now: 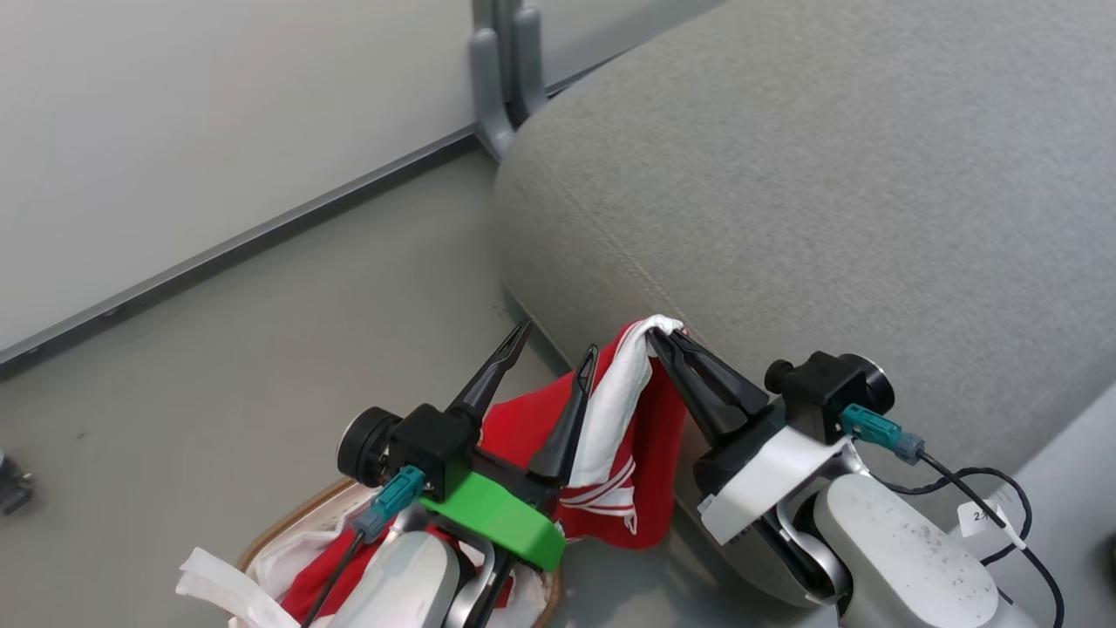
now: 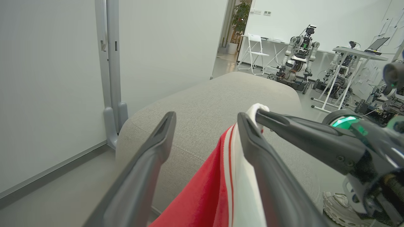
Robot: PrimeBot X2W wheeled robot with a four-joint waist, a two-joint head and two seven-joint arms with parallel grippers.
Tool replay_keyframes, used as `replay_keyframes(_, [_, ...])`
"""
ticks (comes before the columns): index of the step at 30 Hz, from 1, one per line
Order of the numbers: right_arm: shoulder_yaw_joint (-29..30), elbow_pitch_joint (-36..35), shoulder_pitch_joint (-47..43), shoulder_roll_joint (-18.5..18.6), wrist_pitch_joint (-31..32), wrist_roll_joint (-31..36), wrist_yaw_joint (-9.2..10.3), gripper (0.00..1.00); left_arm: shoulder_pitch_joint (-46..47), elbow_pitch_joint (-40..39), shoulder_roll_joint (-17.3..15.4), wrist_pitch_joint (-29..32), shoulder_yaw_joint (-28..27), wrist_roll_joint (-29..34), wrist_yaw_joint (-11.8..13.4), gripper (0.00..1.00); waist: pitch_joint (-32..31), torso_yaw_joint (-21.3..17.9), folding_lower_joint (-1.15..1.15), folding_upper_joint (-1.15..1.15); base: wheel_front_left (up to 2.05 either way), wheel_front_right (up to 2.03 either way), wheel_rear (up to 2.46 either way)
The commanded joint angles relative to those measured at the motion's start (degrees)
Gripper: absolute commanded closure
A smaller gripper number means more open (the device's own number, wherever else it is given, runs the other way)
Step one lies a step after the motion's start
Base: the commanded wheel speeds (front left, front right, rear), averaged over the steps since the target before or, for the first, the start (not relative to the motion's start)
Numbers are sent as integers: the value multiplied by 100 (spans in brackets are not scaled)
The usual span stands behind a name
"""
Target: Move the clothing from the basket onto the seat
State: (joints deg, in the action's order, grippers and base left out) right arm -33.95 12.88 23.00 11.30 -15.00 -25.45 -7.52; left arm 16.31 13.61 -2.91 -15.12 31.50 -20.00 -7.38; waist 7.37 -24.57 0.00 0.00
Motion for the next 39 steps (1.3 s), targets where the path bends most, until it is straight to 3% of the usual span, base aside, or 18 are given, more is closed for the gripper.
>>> replay_keyframes(1, [36, -48, 13, 7, -26, 46, 6, 100, 131, 22, -55, -6, -26, 77, -21, 0, 158, -384, 0, 0, 0, 0, 0])
replay_keyframes(10, [421, -160, 546, 283, -26, 231, 6, 100, 269, 71, -162, -5, -7, 160, -21, 0, 489, -492, 0, 0, 0, 0, 0])
replay_keyframes(20, [1154, -11, 2464, 1349, -26, 759, 7, 100, 619, 69, -308, -5, -13, 341, -21, 0, 1197, -114, 0, 0, 0, 0, 0])
replay_keyframes(29, [1707, 597, 3957, 2130, -20, 1142, 7, 100, 956, 70, -366, -5, 95, 421, -21, 0, 1875, 395, 0, 0, 0, 0, 0])
replay_keyframes(34, [1829, 1054, 4203, 2264, -20, 1160, 7, 100, 1099, 71, -352, -5, 131, 446, -21, 0, 2154, 630, 0, 0, 0, 0, 0])
replay_keyframes(39, [2007, 1621, 3878, 2117, -19, 1150, 7, 100, 1216, 59, -312, -5, 134, 484, -21, 0, 2379, 816, 0, 0, 0, 0, 0])
